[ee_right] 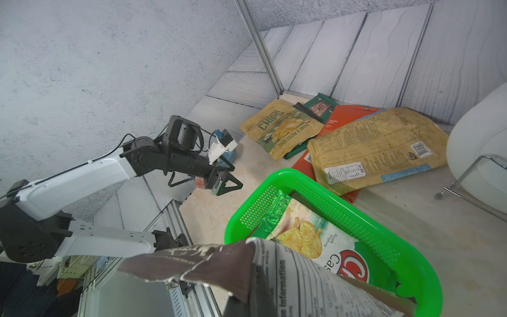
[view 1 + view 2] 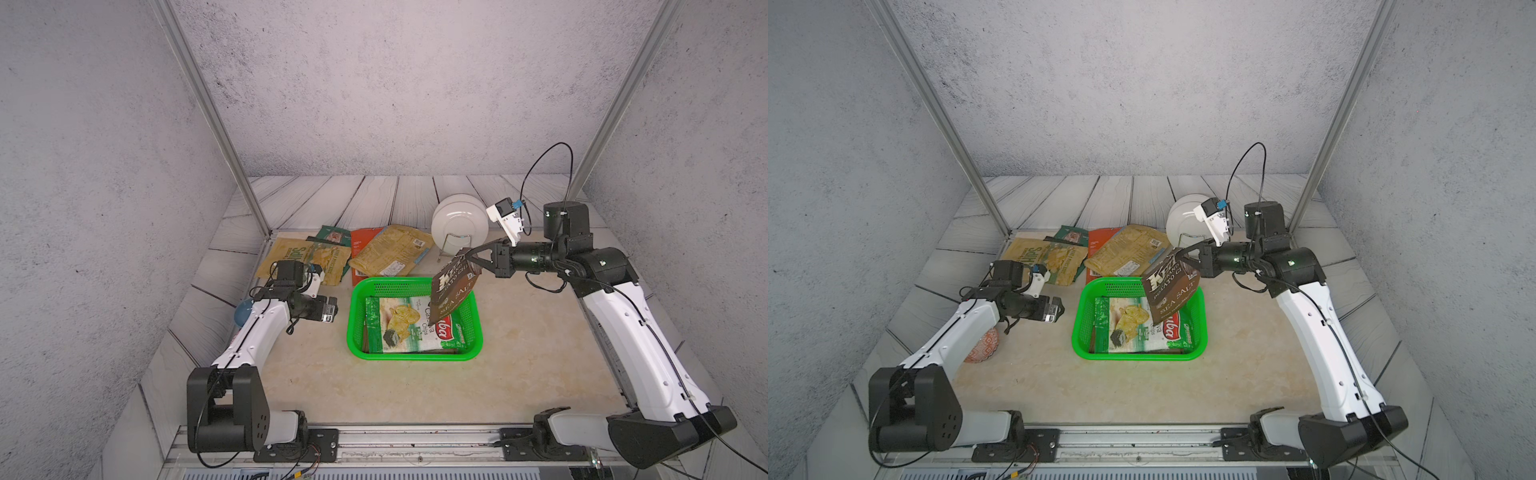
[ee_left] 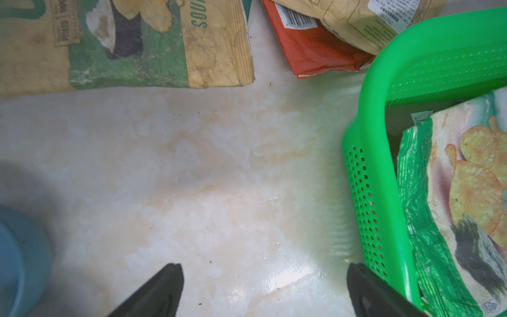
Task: Put the potato chips into the basket
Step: Place the potato chip in the basket.
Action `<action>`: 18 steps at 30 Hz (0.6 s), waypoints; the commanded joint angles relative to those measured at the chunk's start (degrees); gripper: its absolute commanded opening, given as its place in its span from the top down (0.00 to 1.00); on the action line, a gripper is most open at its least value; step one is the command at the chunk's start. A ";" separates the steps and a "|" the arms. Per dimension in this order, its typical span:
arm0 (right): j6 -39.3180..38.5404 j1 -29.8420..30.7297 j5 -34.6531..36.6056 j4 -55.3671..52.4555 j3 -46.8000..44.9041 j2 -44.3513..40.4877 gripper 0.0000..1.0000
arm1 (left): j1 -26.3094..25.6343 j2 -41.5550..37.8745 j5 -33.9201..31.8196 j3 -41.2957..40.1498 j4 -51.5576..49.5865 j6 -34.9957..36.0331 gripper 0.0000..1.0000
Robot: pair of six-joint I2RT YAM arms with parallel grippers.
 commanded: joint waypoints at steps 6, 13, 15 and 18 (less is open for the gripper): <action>-11.62 -0.18 -10.92 -3.23 -0.96 3.61 1.00 | -0.33 0.50 2.44 1.27 -1.05 0.80 0.00; -25.93 -0.57 -16.14 -14.33 -1.17 7.48 1.00 | -0.29 0.45 2.53 1.24 -1.18 0.77 0.00; -28.60 -0.76 -17.89 -16.37 -1.10 8.39 1.00 | -0.32 0.46 2.62 1.27 -1.25 0.83 0.00; -32.96 -1.14 -20.02 -20.40 0.14 10.15 1.00 | -0.32 0.60 2.79 1.36 -1.35 0.81 0.00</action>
